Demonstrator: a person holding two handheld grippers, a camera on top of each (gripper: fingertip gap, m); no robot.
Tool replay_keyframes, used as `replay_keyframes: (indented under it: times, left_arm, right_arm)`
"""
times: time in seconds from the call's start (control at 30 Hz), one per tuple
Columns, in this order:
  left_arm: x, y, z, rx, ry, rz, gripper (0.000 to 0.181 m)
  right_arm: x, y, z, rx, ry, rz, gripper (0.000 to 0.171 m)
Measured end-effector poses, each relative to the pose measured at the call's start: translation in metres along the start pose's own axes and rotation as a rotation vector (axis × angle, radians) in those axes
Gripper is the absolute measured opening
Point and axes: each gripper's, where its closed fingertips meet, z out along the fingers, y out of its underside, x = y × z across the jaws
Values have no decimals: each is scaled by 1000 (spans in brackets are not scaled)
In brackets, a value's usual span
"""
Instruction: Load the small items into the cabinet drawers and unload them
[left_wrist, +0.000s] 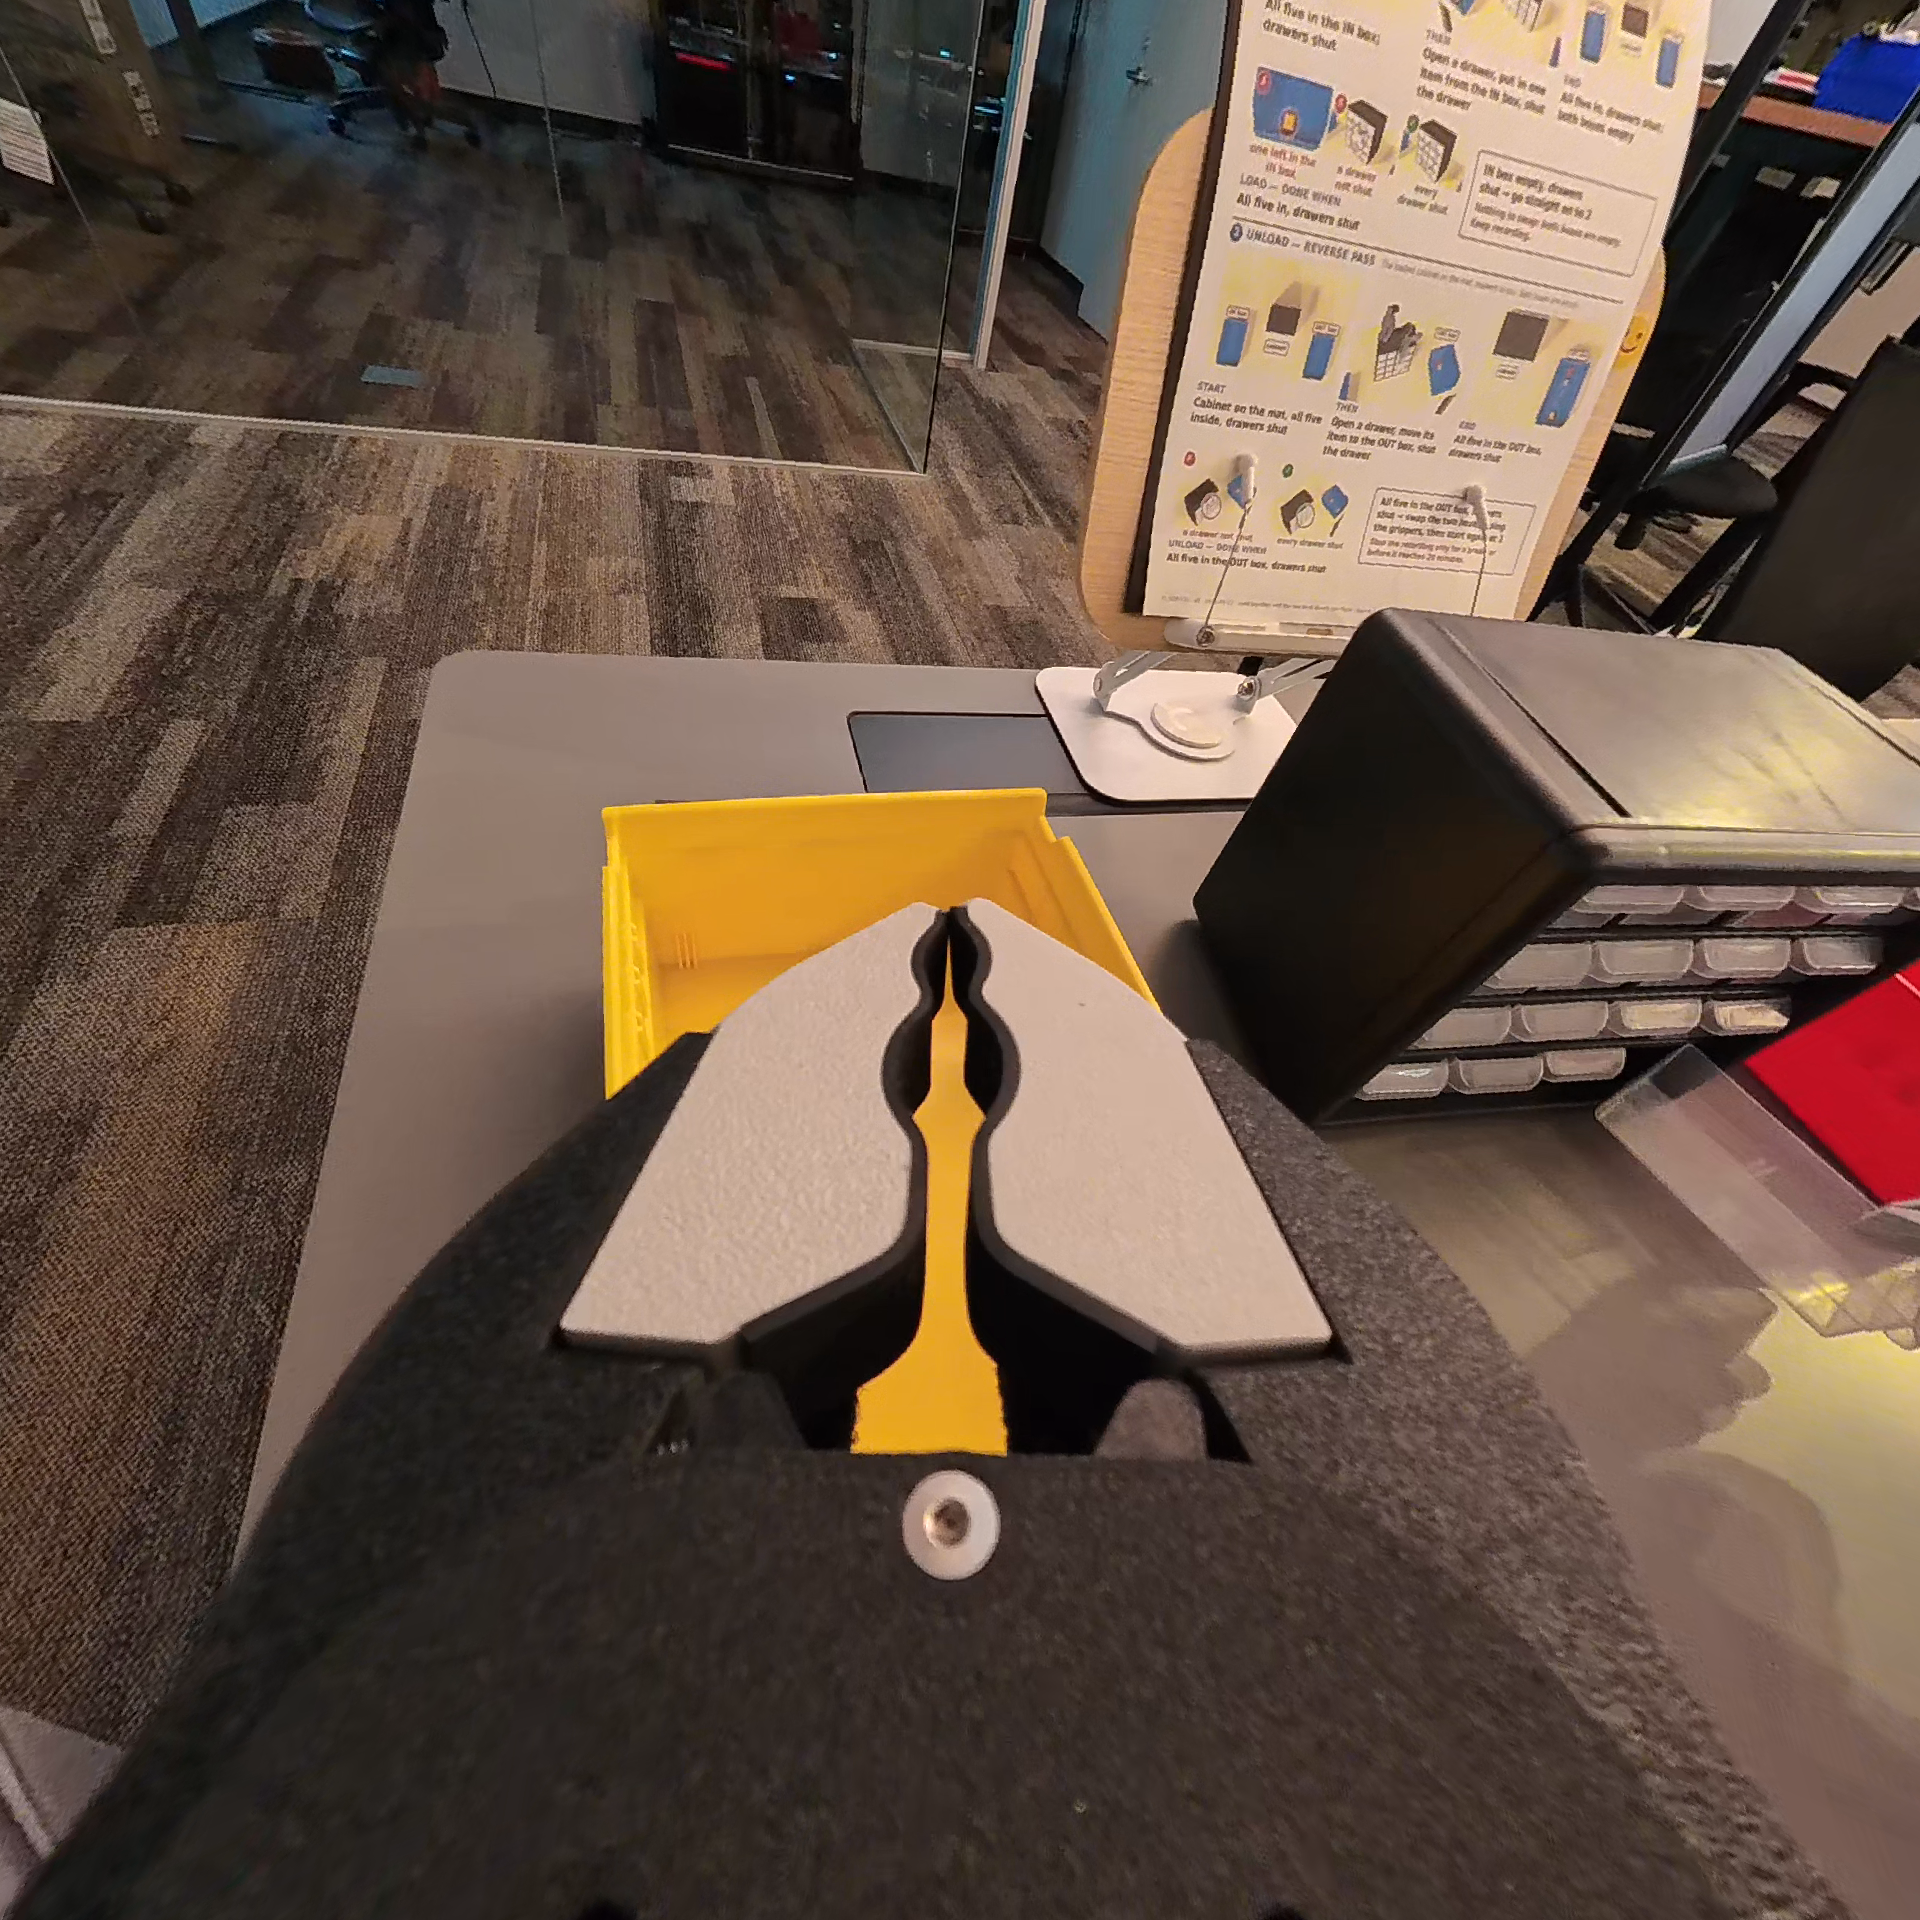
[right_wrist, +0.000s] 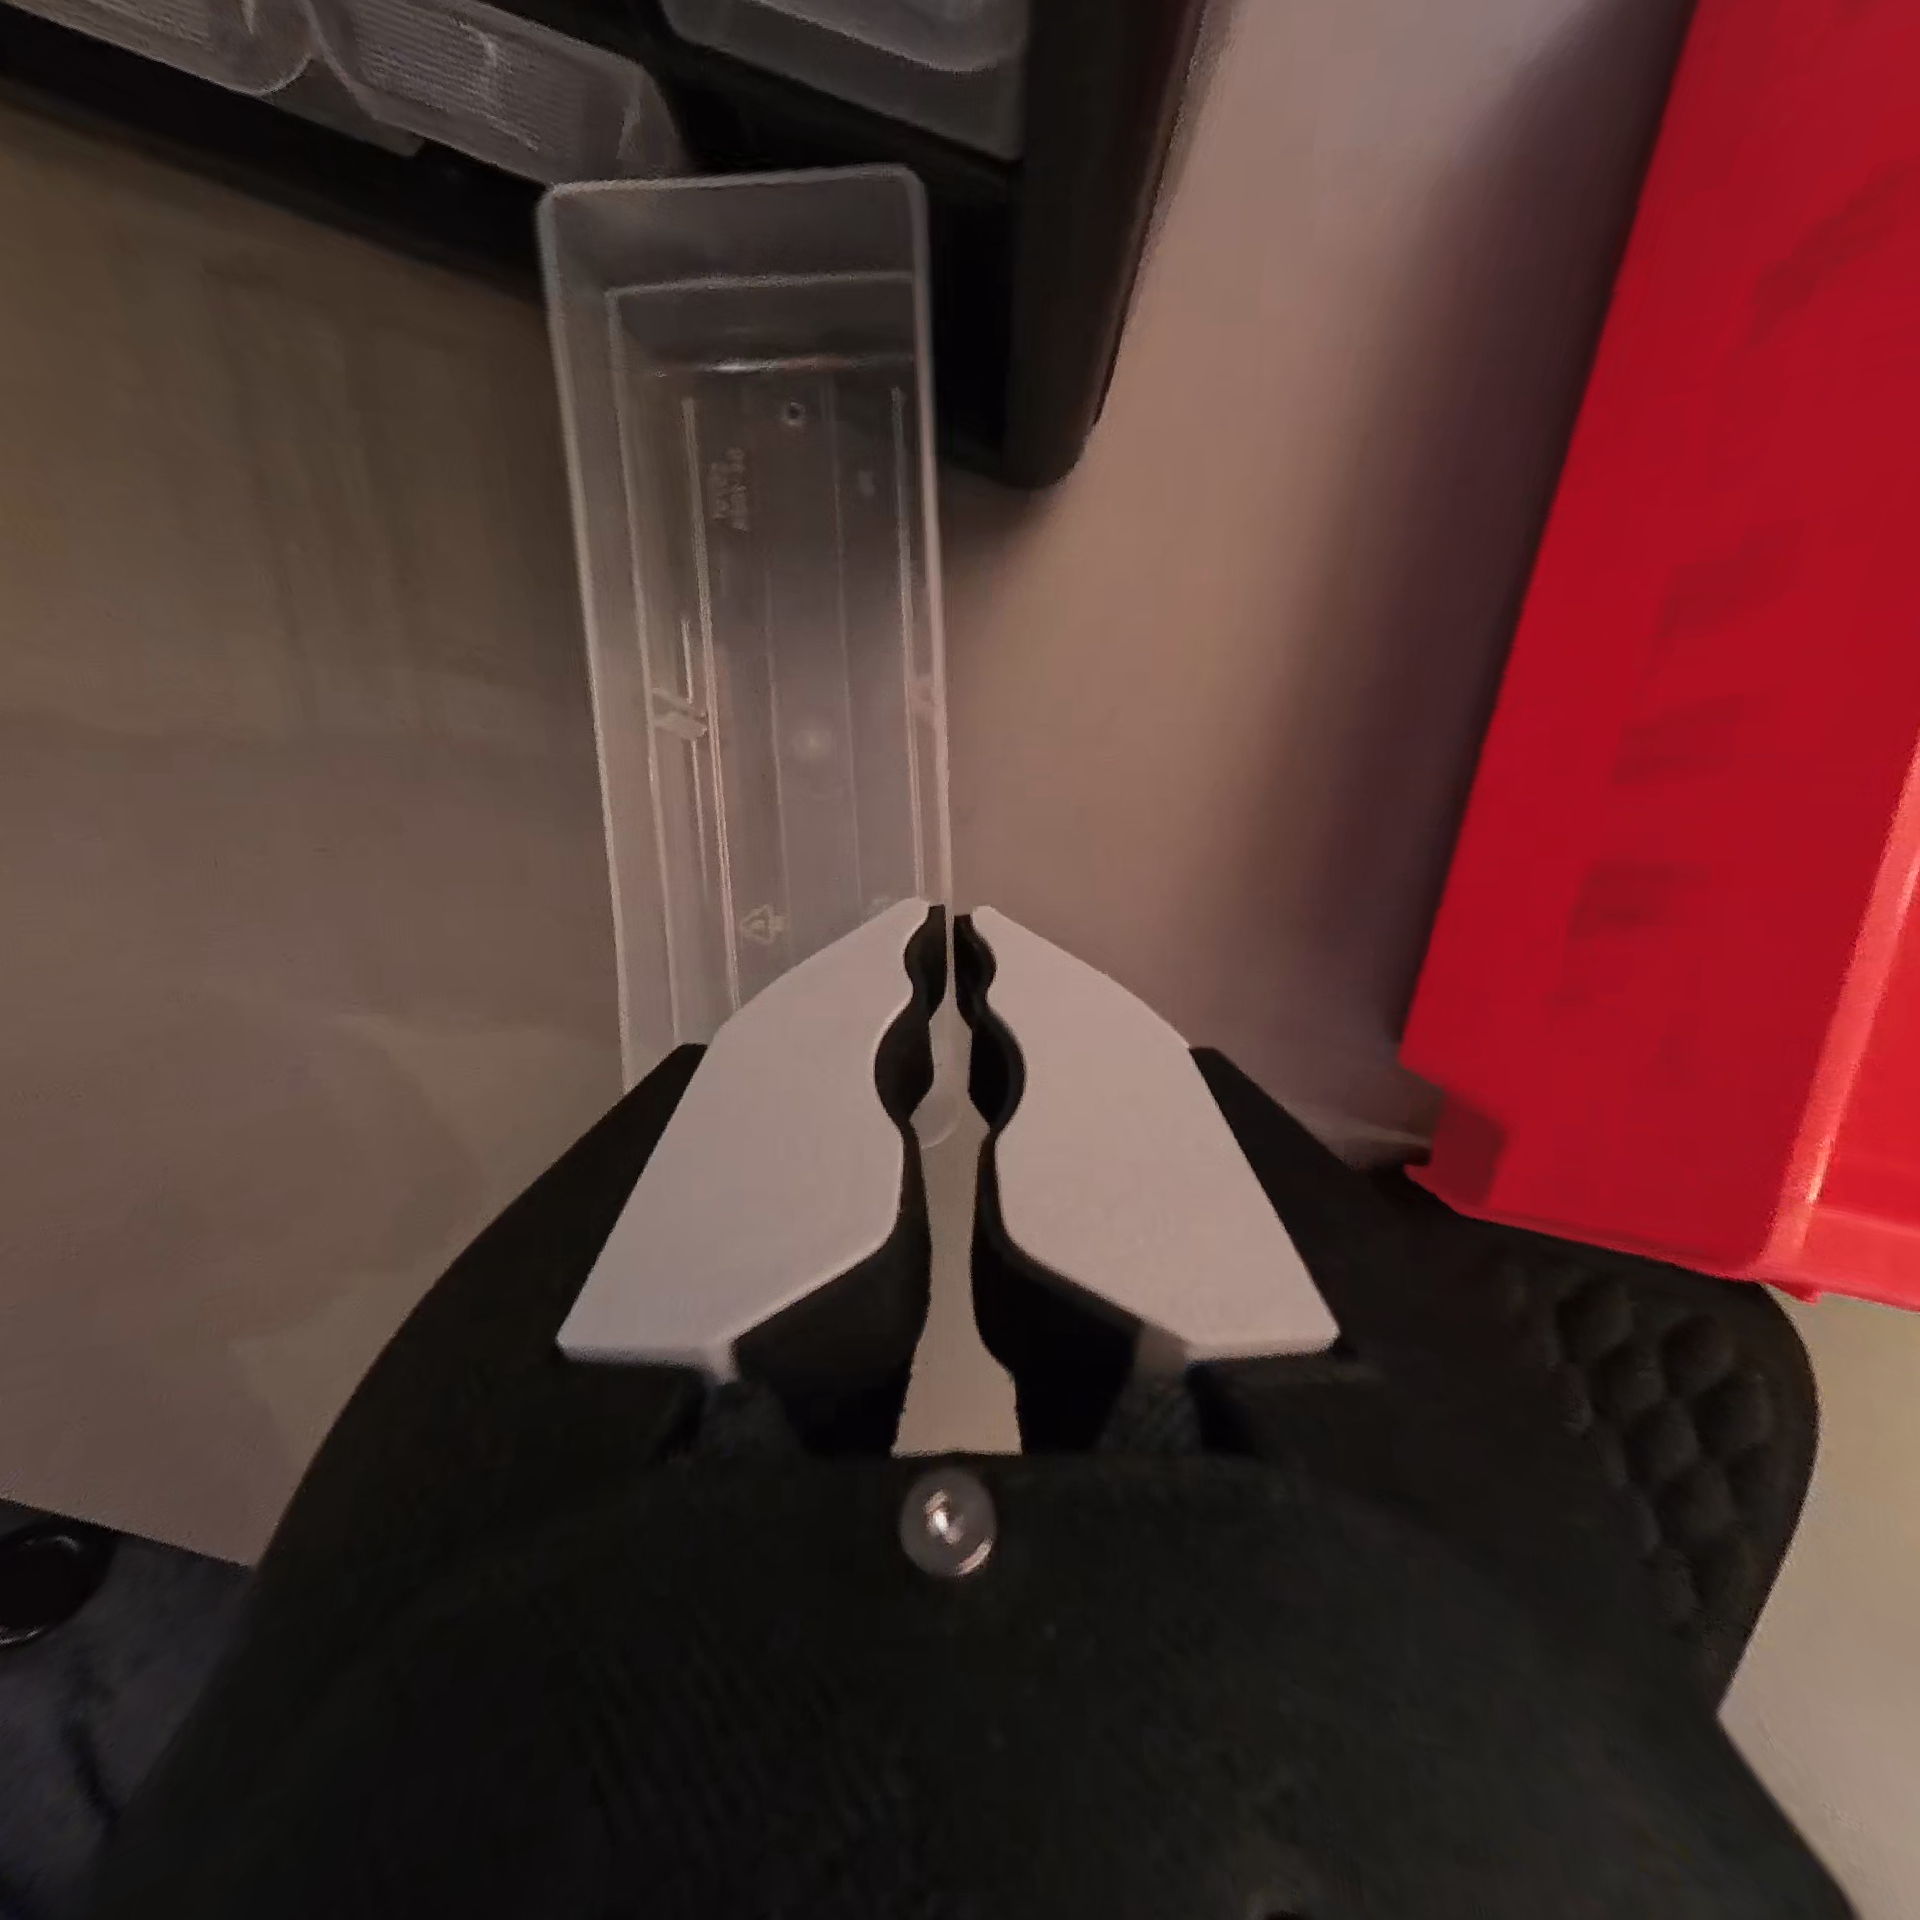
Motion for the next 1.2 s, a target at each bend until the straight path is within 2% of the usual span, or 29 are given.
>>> replay_keyframes:
  times: [0.27,0.63,0.87,1.2]
  left_arm:
    - [8,-1,10,-13,43,13,0]
    - [41,-7,18,-1,192,65,0]
    - [36,-8,8,32,244,30,0]
    - [25,-10,-3,75,265,-6,0]
  right_arm:
    - [0,4,2,-32,25,132,2]
    - [-22,7,6,-73,64,223,2]
    - [-25,4,0,-89,129,224,2]
    - [-33,1,-9,-244,151,237,2]
